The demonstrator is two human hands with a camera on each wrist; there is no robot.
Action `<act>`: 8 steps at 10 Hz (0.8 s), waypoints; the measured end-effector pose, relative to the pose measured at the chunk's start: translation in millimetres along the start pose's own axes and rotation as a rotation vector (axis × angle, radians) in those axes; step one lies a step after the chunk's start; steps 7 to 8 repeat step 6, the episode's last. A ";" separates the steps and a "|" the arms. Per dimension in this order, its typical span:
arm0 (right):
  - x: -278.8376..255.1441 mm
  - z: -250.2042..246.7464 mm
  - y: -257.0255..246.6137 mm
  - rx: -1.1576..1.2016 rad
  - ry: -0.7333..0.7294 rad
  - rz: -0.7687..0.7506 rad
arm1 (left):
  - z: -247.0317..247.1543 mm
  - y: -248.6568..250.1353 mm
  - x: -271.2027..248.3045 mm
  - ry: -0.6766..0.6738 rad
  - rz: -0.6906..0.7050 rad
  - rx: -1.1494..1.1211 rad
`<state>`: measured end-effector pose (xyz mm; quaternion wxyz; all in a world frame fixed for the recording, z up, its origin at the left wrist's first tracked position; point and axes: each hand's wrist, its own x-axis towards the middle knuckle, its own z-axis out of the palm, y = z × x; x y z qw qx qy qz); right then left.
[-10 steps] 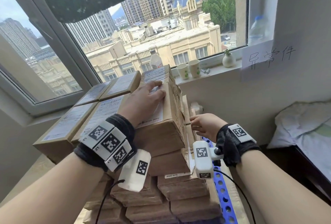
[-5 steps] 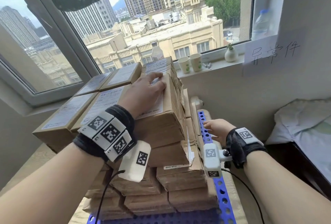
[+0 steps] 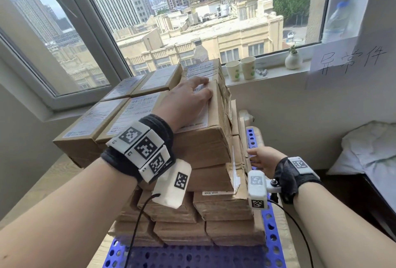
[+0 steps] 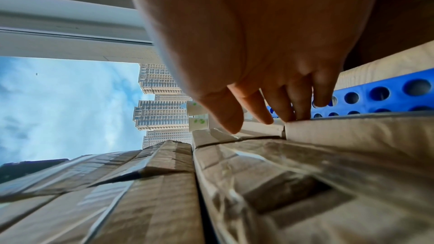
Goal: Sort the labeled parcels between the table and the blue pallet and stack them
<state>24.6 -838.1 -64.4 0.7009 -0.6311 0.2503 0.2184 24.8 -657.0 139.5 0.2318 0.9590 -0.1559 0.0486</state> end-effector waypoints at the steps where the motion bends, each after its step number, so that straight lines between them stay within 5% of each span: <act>1: 3.7 0.6 1.1 0.037 -0.028 0.011 | -1.2 0.2 -0.2 0.000 -0.002 -0.017; 8: -43.4 -1.2 -32.0 -0.256 0.160 -0.111 | -13.3 -2.4 -7.3 -0.001 0.066 -0.110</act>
